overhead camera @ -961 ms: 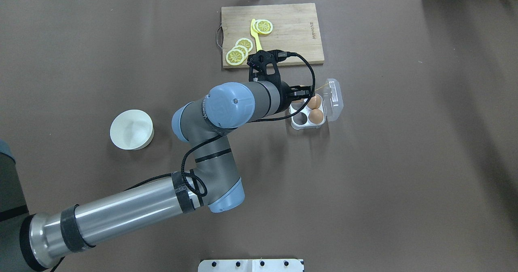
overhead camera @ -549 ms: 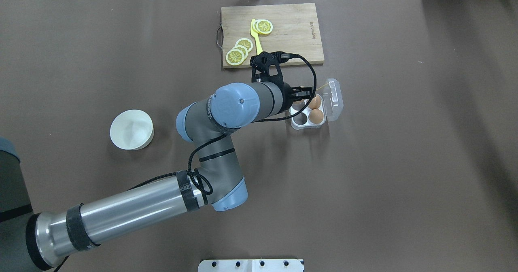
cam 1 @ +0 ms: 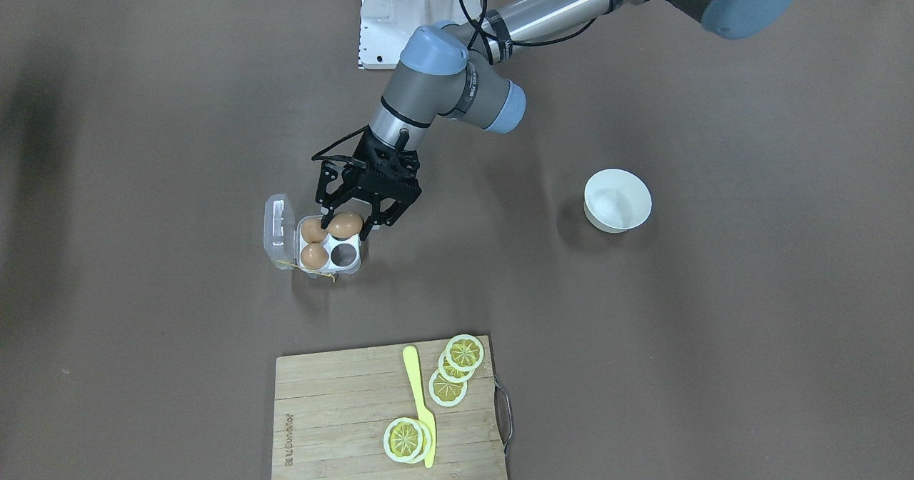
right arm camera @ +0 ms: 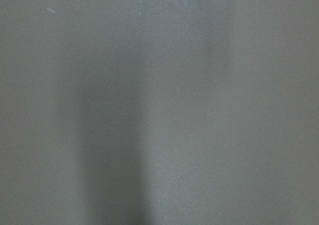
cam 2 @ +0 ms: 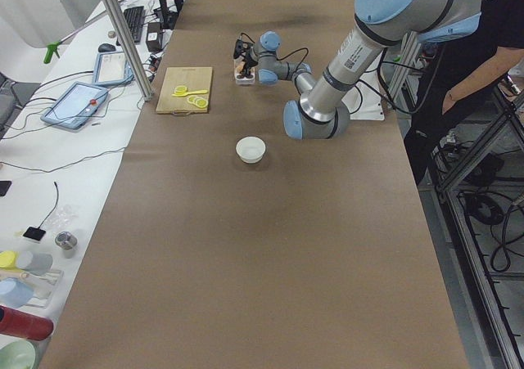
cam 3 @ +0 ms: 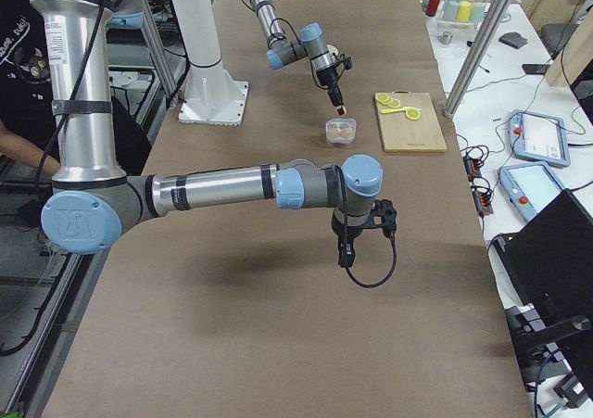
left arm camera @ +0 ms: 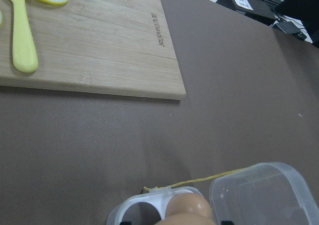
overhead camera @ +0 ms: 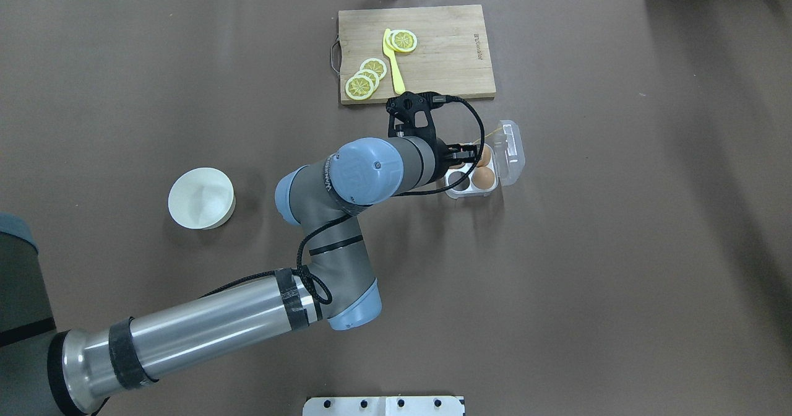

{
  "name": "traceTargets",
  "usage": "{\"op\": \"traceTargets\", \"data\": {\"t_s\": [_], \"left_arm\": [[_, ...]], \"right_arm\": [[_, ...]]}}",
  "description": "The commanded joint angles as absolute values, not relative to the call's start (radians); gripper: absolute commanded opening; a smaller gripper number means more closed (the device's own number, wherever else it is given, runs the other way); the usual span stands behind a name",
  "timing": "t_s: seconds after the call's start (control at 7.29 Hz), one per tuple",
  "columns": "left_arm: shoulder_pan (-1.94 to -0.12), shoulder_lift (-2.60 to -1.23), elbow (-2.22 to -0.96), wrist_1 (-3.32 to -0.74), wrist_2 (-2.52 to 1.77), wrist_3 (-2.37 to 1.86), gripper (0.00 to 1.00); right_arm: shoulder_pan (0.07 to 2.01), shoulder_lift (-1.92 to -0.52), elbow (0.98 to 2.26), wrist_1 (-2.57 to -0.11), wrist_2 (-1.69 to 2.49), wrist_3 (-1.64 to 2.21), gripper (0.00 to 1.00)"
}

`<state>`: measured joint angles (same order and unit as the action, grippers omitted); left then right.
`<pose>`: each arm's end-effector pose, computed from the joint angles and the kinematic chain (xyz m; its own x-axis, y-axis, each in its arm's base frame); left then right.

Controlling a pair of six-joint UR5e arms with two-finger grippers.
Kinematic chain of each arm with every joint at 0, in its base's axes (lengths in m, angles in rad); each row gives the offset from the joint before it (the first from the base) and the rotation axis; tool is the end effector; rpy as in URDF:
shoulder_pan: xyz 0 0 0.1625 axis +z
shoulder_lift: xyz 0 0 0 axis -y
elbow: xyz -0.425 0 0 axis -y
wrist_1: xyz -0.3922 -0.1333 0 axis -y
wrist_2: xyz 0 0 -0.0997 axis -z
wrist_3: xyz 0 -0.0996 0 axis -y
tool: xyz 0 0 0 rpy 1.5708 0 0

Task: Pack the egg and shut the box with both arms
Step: 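Lower the egg into the empty carton cup with the left gripper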

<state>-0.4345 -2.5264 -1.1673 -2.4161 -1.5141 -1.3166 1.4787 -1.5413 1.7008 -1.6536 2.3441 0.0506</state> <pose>0.6637 -0.4612 0.1210 0.2699 0.1515 -0.9509 0.4164 0.8720 0.2572 0.0171 -0.5083 0.5884 0.7114 -0.0687 0.6994 0.0558 0.9976 0.0413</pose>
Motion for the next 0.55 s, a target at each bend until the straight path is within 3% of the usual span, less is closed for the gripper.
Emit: {"op": "traceTargets", "data": {"t_s": [0.0,0.41], "left_arm": [[-0.419,-2.528,-1.164,-2.416,-1.494,-1.316,0.36],[-0.414,-2.528,-1.166,-2.416,-1.494,-1.316,0.43]], "right_arm": [[1.479,-1.542,1.703,-1.652,2.344,0.051,1.0],[1.479,-1.542,1.701,-1.652,2.344,0.051,1.0]]}}
